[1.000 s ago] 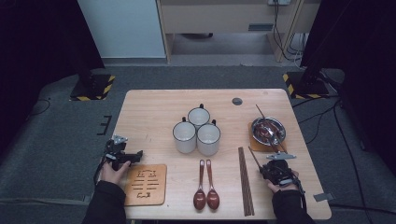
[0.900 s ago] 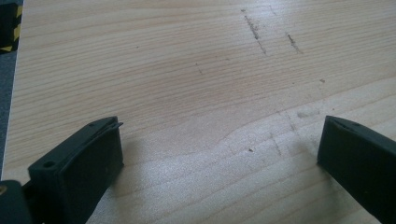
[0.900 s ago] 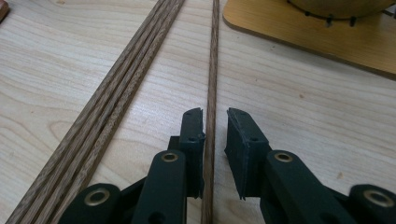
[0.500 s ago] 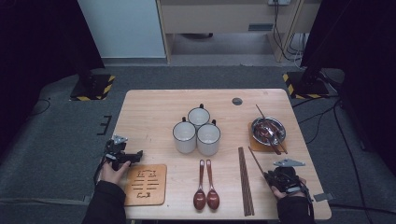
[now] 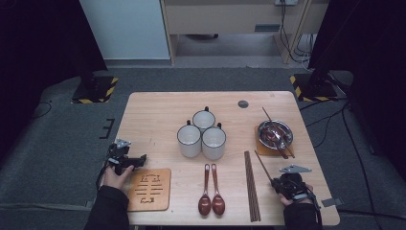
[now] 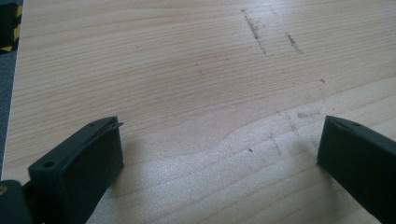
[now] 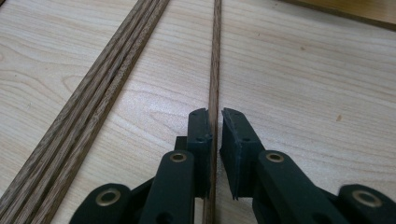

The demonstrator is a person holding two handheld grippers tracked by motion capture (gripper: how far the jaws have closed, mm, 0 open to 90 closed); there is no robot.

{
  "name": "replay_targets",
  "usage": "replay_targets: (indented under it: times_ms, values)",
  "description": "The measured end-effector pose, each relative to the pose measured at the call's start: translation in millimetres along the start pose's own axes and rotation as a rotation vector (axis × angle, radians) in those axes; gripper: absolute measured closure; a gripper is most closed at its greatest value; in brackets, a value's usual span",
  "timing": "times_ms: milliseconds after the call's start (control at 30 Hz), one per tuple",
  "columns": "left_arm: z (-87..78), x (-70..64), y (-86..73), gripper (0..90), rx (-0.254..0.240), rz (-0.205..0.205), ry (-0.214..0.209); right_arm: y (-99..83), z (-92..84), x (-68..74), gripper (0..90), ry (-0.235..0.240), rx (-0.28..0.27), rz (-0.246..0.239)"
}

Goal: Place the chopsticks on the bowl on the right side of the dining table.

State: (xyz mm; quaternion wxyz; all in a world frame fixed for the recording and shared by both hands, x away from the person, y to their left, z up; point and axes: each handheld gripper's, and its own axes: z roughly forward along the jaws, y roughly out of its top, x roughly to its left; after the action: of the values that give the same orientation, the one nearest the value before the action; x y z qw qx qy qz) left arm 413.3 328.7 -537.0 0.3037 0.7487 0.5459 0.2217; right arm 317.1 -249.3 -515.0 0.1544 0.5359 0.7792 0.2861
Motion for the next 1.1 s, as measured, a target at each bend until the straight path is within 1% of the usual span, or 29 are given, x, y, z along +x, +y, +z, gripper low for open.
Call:
replay_targets:
  times_ms: [167, 367, 500, 767, 1100]
  values:
    - [0.0, 0.0, 0.0, 0.0, 0.000, 0.000, 0.000, 0.2, 1.2, 1.5, 84.3, -0.003, 0.007, -0.008]
    - [0.0, 0.0, 0.0, 0.0, 0.000, 0.000, 0.000, 0.7, 1.5, 3.6, 85.2, -0.013, 0.010, -0.023]
    - [0.0, 0.0, 0.0, 0.0, 0.000, 0.000, 0.000, 1.3, 1.4, 3.4, 85.3, -0.008, 0.013, -0.017]
    - [0.0, 0.0, 0.0, 0.0, 0.000, 0.000, 0.000, 3.5, -3.9, 1.1, 85.4, 0.009, -0.007, -0.005]
    - [0.0, 0.0, 0.0, 0.0, 0.000, 0.000, 0.000, 7.8, -11.7, -0.8, 85.4, 0.024, -0.052, 0.009]
